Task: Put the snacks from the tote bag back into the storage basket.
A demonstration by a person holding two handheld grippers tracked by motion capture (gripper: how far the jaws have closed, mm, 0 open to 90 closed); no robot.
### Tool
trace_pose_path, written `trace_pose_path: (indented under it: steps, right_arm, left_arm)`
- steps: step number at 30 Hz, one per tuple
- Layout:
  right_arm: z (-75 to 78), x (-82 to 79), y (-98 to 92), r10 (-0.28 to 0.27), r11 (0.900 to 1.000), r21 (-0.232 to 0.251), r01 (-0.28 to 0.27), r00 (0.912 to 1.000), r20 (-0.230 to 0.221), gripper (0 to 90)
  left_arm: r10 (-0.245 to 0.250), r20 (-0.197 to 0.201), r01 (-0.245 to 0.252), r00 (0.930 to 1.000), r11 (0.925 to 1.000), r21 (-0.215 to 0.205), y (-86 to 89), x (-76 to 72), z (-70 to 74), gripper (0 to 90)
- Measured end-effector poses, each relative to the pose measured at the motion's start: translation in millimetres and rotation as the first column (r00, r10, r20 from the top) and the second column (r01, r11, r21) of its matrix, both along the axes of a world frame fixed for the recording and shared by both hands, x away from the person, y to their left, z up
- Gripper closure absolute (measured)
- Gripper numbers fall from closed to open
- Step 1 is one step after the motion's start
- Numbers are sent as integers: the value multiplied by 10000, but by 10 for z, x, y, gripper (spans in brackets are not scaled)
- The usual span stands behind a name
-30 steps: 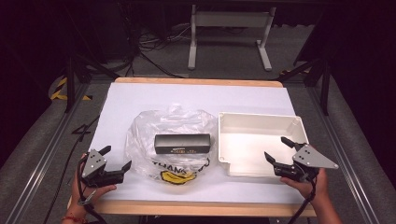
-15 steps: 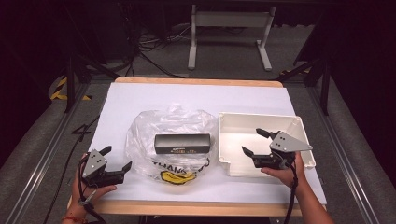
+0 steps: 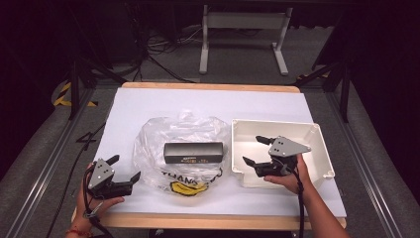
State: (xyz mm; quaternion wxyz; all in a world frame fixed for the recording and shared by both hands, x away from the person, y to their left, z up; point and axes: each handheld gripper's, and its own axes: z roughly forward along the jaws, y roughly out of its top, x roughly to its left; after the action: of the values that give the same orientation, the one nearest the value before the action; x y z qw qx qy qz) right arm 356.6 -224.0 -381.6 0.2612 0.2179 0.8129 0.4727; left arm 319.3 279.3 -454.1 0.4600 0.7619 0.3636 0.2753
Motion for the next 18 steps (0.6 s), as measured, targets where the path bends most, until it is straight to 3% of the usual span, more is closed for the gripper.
trace_pose_path:
  steps: [3,9,18]
  right_arm:
    - [6,11,39,187,9996,-192,-188,9998,-60,212]
    - [95,60,67,667,9977,-132,-671,9974,-281,213]
    - [258,202,239,1341,9866,-881,-1376,9900,-447,222]
  left_arm:
    - [4,-20,-4,10000,10000,73,-18,14,-2,82]
    - [-94,-108,96,9999,9997,219,-8,-6,-28,82]
    - [-52,9,52,10000,9999,153,-15,-23,-10,82]
